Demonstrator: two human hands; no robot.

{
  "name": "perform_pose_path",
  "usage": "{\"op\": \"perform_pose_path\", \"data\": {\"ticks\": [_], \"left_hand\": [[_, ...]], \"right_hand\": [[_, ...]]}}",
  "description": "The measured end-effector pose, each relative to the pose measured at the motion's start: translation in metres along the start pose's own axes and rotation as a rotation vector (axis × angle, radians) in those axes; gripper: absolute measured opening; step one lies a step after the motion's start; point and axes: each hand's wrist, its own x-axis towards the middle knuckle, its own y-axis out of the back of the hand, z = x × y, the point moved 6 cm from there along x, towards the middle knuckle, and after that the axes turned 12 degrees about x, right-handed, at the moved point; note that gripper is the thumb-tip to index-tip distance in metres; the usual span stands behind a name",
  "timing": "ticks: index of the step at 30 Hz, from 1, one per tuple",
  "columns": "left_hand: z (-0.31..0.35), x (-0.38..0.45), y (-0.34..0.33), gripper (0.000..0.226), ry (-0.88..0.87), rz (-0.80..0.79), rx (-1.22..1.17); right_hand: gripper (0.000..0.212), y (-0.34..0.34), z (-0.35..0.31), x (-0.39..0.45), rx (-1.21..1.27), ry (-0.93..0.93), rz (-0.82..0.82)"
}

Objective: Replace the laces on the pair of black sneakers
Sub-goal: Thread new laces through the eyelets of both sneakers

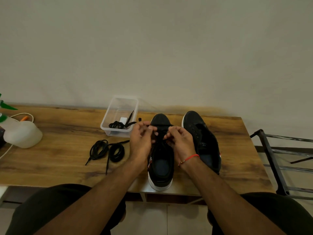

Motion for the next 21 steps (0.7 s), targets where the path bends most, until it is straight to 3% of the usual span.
{"op": "perform_pose_path", "data": {"ticks": [3, 7, 9, 11, 15, 19, 21], "left_hand": [[0.03, -0.003, -0.008, 0.02, -0.417, -0.064, 0.182], [0.042, 0.0, -0.019, 0.02, -0.594, -0.366, 0.303], [0.043, 0.003, -0.016, 0.026, -0.598, -0.413, 0.444], [0.047, 0.006, -0.008, 0.029, -0.554, -0.371, 0.624], [0.059, 0.017, 0.016, 0.025, -0.491, -0.29, 0.993], [0.04, 0.017, 0.022, 0.016, -0.258, -0.696, 1.032], [0.031, 0.018, 0.017, 0.019, -0.286, -0.707, 1.102]], "right_hand": [[0.013, -0.012, -0.01, 0.002, -0.414, 0.075, -0.168], [0.026, -0.027, -0.015, -0.008, -0.694, 0.11, -0.401], [0.026, -0.028, -0.021, -0.01, -0.74, 0.105, -0.396], [0.03, -0.022, -0.026, -0.008, -0.667, 0.066, -0.304], [0.018, -0.01, -0.028, -0.005, -0.524, 0.01, -0.132], [0.014, -0.01, -0.025, -0.002, -0.506, -0.025, -0.133], [0.013, -0.013, -0.025, -0.002, -0.523, -0.041, -0.166]]}}
